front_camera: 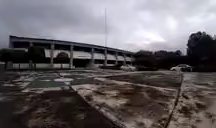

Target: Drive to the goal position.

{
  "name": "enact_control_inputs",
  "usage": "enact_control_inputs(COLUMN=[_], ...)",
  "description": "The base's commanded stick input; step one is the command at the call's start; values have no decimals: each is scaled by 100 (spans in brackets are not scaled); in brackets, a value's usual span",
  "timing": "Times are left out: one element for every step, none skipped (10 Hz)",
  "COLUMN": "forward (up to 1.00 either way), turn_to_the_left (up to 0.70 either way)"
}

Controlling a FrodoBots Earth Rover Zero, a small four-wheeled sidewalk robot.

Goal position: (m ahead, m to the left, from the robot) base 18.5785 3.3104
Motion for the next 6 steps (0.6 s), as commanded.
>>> enact_control_inputs(forward=[70,70,70,70,70,70], turn_to_the_left=[0,0,0,0,0,0])
